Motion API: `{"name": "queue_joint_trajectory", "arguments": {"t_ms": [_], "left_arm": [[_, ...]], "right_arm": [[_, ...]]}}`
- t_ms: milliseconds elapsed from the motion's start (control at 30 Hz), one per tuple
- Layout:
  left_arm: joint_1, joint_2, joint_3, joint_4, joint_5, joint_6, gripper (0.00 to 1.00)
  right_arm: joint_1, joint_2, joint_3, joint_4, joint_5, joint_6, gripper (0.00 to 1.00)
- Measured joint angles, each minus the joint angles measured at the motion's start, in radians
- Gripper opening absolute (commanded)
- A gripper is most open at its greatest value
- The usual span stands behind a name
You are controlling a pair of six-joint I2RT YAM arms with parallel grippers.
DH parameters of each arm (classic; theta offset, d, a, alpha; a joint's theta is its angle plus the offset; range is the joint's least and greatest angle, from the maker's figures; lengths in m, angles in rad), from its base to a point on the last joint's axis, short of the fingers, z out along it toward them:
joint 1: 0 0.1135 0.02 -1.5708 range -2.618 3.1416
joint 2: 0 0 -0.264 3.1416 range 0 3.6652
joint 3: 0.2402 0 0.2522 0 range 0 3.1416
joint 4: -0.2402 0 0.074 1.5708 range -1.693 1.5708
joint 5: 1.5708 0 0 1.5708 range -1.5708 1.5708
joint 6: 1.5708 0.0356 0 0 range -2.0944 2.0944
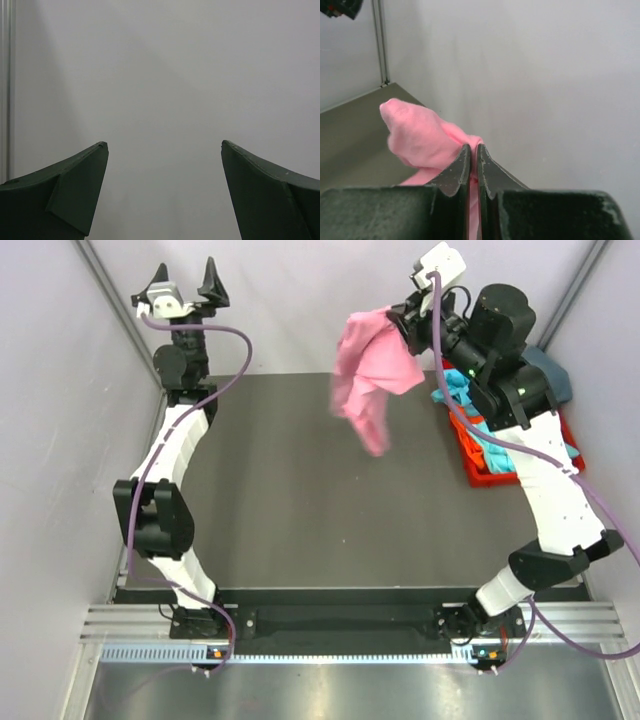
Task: Fold and stack the t-shirts
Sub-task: Move the tshirt to the center of the board
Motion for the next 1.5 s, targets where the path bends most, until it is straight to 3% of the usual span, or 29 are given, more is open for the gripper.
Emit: {"name": "queue_joint_trajectory", "arguments": {"t_ms": [133, 200, 233, 300, 467, 600, 767, 1000, 1167, 1500], "left_arm": [[0.0, -0.105, -0.118, 0.003, 0.0, 0.0, 0.99], [0.0, -0.145, -0.161, 0.006, 0.0, 0.0, 0.99], [0.0, -0.157, -0.176, 0.011, 0.0, 0.0, 0.99], [0.0, -0.167, -0.197, 0.014, 0.0, 0.0, 0.99], [0.0, -0.17, -0.288, 0.011, 0.0, 0.0, 0.99], [0.0, -0.192, -0.435, 0.007, 0.0, 0.0, 0.99], [0.0, -0.193, -0.557, -0.012, 0.0, 0.0, 0.99], [0.003, -0.142, -0.57, 0.002, 0.0, 0.0, 0.99], [0.029, -0.02, -0.57, 0.01, 0.002, 0.0, 0.99], [0.176, 0.23, -0.564, -0.019, -0.005, 0.0, 0.99]], "right_arm": [[-0.015, -0.067, -0.154, 0.056, 0.029, 0.008, 0.0], [-0.043, -0.117, -0.303, 0.091, 0.051, 0.017, 0.5], [-0.063, -0.133, -0.378, 0.105, 0.067, 0.022, 0.68], [-0.104, -0.14, -0.523, 0.124, 0.111, 0.029, 0.94], [-0.155, -0.038, -0.779, 0.101, 0.176, 0.041, 0.95], [-0.125, -0.018, -0.827, 0.029, 0.107, 0.036, 0.9], [-0.029, -0.021, -0.794, 0.026, -0.048, 0.0, 0.88], [0.101, 0.116, -0.661, 0.008, -0.197, -0.015, 0.87], [0.147, 0.218, -0.546, -0.003, -0.22, -0.011, 0.89], [0.148, 0.223, -0.461, 0.003, -0.164, -0.013, 0.93]]}}
